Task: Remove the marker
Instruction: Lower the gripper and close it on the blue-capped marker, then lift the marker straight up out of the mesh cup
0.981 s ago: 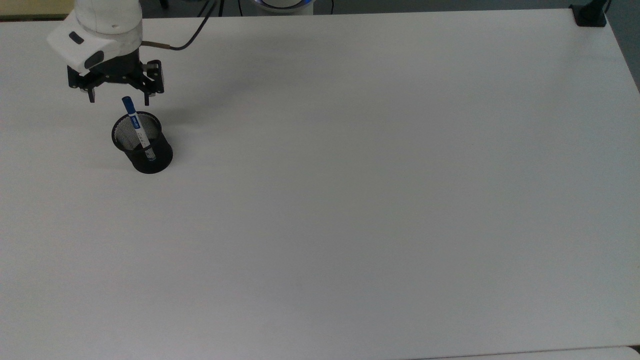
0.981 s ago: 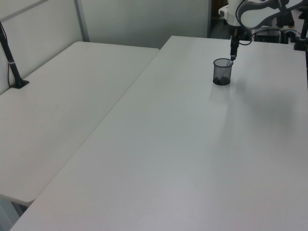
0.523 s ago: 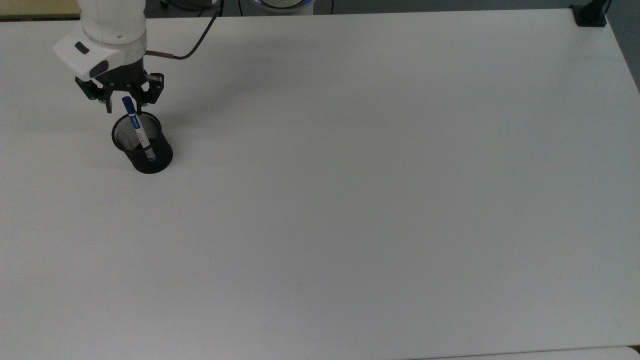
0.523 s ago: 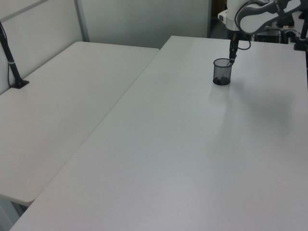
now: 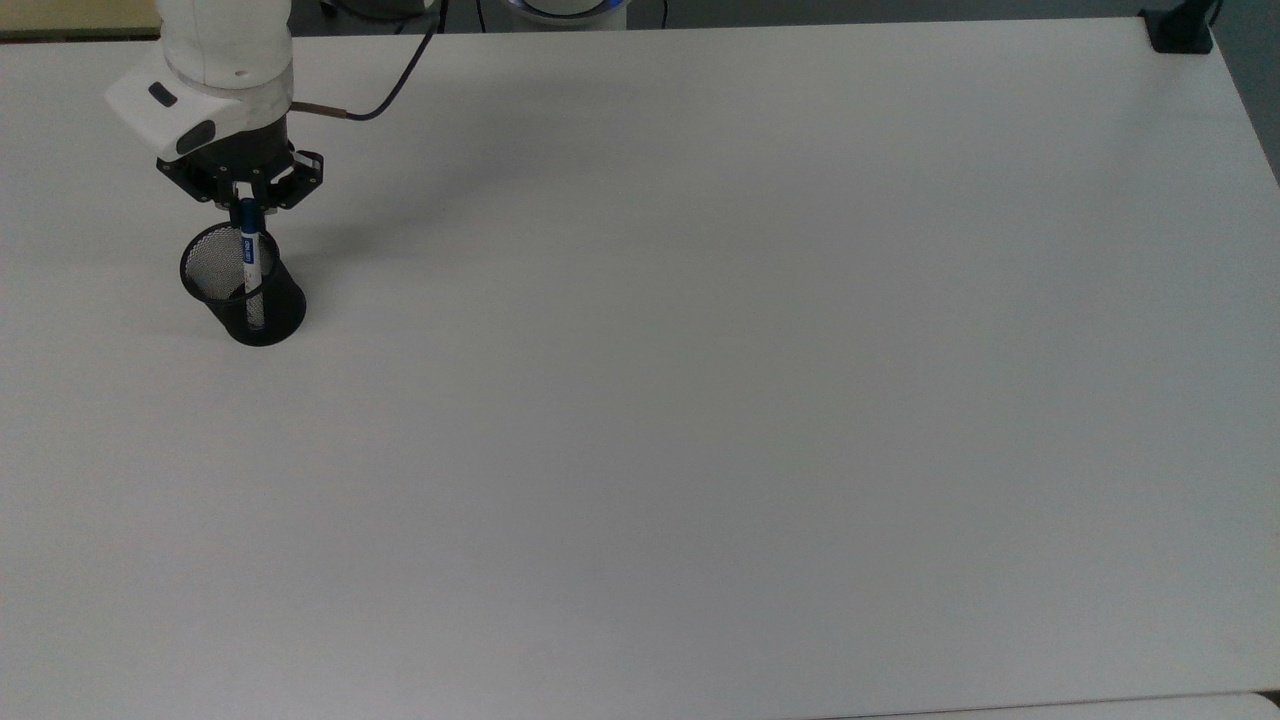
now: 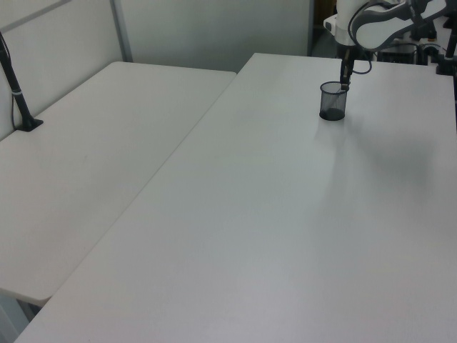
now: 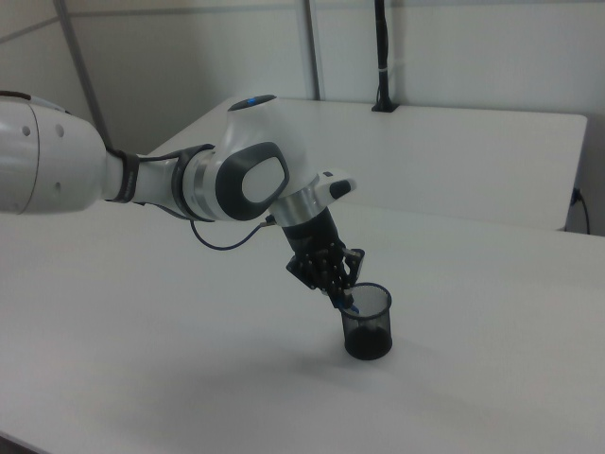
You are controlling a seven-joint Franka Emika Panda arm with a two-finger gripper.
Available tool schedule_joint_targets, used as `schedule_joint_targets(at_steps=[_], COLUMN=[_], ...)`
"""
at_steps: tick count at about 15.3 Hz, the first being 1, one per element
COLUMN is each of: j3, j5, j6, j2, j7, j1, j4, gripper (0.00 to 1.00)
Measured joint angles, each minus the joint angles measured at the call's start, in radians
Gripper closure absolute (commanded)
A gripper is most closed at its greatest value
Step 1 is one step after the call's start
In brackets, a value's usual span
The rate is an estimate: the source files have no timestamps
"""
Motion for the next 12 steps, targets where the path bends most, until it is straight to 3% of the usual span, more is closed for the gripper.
schedule_joint_targets(at_steps=[6,10,12], j3=[0.0,0.008,0.036], j5=[0.005,0.067,0.077], j6=[-0.024,-0.262,-0.399], j2=[-0.052,-0.185,-0.243], j7=[0.012,0.011,0.009], j1=[0.001,0.01,0.016], j4=[0.03,0.136,0.191], gripper=[1.0,1.0,1.0])
